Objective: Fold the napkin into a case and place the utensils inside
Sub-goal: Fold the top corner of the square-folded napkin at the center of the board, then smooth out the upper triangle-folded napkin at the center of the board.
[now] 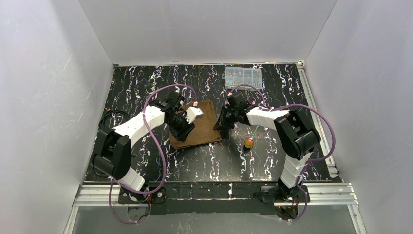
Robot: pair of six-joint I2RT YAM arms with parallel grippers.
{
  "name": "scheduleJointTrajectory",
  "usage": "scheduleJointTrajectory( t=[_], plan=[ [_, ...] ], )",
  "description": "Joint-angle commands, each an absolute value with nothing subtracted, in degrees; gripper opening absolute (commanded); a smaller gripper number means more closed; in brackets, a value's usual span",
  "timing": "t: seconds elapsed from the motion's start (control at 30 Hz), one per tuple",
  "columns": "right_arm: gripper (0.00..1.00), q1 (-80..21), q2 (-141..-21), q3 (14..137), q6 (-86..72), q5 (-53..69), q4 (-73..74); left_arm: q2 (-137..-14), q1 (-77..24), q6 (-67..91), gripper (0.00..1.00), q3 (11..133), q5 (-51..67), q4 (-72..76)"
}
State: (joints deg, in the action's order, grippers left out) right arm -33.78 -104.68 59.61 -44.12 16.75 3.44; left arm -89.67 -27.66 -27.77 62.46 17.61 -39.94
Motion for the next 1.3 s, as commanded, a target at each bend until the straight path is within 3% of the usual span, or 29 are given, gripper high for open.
scheduleJointTrajectory(
  t=[0.0, 0.2, 0.43, 0.53, 0.63, 0.93, 1.1, 1.27],
  plan=[
    [0.04, -33.9, -104.2, 60.4, -42.4, 14.8, 5.0, -87.3, -28.3, -30.4, 0.43, 60.7, 18.4, -42.2],
    [0.09, -34.1, -104.2, 60.3, -41.9, 14.5, 5.5, -87.2, -28.5, -32.7, 0.42, 58.1, 15.9, -41.2],
    [0.46, -34.0, -103.8, 64.3, -39.7, 15.0, 9.0, -88.4, -28.8, -33.6, 0.37, 55.6, 9.9, -37.8],
    [0.52, -33.5, -103.8, 70.0, -36.9, 13.4, 14.1, -88.6, -28.8, -33.2, 0.36, 55.3, 8.4, -37.3],
    [0.51, -32.9, -104.9, 76.7, -34.9, 12.7, 17.2, -88.4, -28.9, -32.8, 0.35, 55.3, 8.2, -37.1],
    [0.32, -31.8, -119.5, 93.5, -35.6, 20.7, 18.0, -87.6, -30.4, -31.8, 0.35, 54.8, 8.5, -37.4],
    [0.23, -29.1, -125.5, 95.0, -35.8, 24.2, 16.4, -86.5, -31.7, -31.9, 0.35, 53.3, 8.2, -37.6],
    [0.22, -27.0, -129.4, 96.2, -35.4, 25.7, 15.9, -86.2, -31.9, -33.1, 0.35, 52.6, 6.7, -37.6]
  ],
)
